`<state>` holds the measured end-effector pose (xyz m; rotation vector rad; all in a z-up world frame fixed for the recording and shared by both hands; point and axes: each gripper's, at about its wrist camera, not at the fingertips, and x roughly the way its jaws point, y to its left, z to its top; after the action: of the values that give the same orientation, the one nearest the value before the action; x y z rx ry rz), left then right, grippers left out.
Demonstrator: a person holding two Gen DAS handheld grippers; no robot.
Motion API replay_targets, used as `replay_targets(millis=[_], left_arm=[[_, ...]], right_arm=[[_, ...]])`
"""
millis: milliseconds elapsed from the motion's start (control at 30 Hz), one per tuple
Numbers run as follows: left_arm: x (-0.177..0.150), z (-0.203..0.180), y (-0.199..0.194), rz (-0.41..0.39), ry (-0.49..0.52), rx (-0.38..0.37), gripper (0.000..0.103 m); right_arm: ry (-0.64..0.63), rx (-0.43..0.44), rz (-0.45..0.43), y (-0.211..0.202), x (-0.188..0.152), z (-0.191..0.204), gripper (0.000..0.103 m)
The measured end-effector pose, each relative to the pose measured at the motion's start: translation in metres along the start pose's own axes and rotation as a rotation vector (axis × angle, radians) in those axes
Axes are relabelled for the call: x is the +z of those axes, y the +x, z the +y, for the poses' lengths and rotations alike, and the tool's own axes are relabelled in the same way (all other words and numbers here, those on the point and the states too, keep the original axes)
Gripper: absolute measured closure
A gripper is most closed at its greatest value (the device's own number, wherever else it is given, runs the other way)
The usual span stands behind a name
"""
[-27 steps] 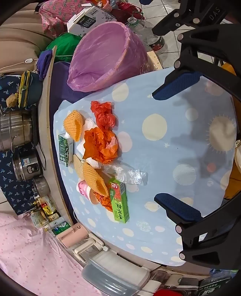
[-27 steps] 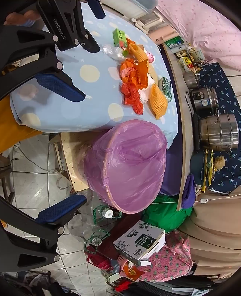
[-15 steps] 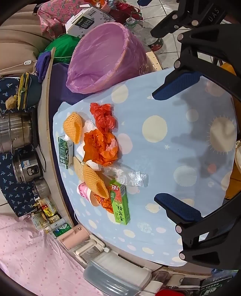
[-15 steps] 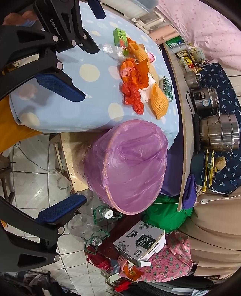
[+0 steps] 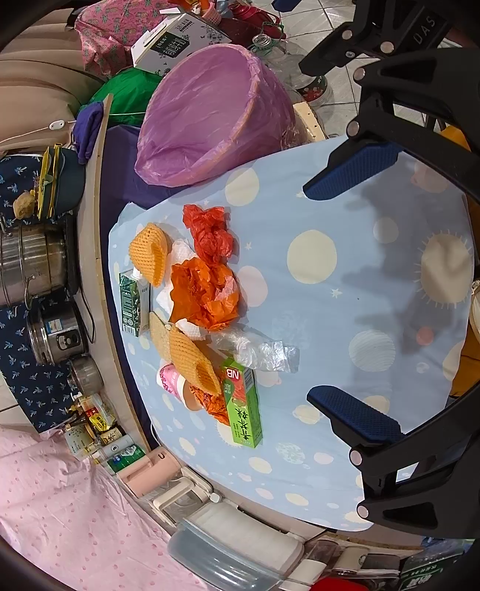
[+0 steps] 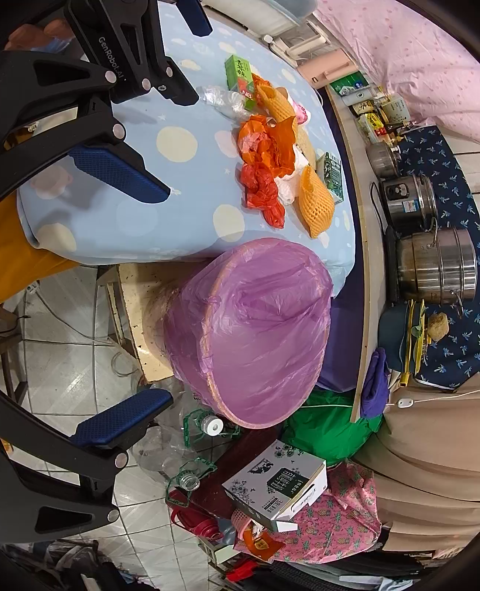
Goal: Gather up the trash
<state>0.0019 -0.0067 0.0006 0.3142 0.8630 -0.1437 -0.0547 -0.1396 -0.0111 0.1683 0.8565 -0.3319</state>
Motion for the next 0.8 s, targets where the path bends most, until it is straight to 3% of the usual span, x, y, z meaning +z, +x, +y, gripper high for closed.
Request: replay_targets(millis=[800], left_arm=[[0.009, -0.003, -0.004, -0.04, 0.013, 0.004, 0.007]], right_arm=[[0.004, 0.002, -0.008, 0.006, 0.013, -0.003, 0.007]])
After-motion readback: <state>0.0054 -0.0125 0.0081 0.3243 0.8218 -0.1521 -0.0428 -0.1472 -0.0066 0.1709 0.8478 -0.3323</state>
